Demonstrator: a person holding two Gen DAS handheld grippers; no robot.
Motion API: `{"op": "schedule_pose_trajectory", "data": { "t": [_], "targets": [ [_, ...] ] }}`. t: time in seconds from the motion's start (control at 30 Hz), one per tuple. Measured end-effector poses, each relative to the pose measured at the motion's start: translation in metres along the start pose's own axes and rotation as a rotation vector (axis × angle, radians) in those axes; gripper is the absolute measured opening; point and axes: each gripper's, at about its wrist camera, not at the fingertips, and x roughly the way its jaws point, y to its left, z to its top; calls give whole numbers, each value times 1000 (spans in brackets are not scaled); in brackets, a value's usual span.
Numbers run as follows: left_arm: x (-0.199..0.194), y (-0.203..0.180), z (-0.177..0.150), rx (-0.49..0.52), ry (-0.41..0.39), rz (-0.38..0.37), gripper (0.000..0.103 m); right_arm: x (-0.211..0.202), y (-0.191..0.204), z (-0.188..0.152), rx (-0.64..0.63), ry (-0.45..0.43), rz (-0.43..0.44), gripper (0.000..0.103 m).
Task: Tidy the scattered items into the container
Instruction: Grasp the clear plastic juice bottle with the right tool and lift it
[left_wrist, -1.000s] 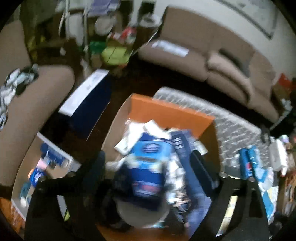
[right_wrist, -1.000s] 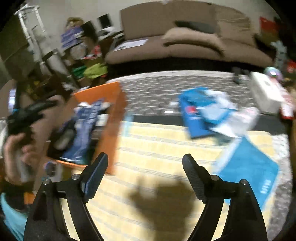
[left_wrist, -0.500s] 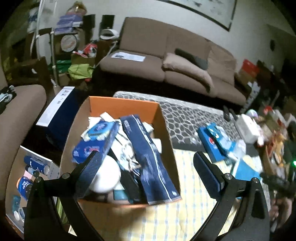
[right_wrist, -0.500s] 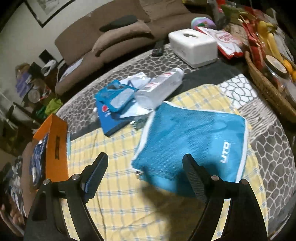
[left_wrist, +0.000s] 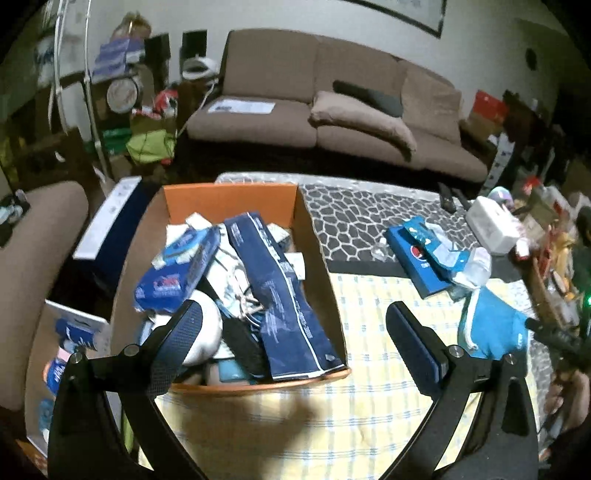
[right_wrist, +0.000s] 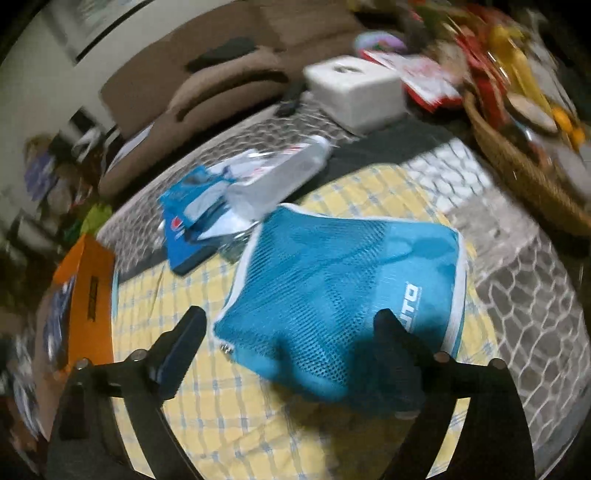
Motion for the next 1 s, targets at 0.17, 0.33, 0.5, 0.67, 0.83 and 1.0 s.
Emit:
{"op": "schedule_pose_trajectory", "data": {
  "t": [0.17, 0.33, 0.5, 0.67, 0.83, 1.0],
  "targets": [
    [-4, -2, 7, 20, -53, 18, 100, 40, 4, 46, 143, 82, 27, 94],
    [20, 6, 8, -22, 5, 10, 100, 99, 6, 110, 391, 149, 4, 94],
    [32, 14, 8, -58, 46, 17, 100, 147, 19, 157, 422, 130, -176, 94],
    [34, 11, 12, 1, 28, 90, 100, 190, 24, 160, 358, 181, -332, 86],
    [43, 21, 21, -12, 30, 136, 100, 193, 36, 148, 211, 174, -390, 68],
    [42, 32, 24, -55, 40, 107, 100, 147, 51, 138, 31, 89, -412, 68]
  ]
}}
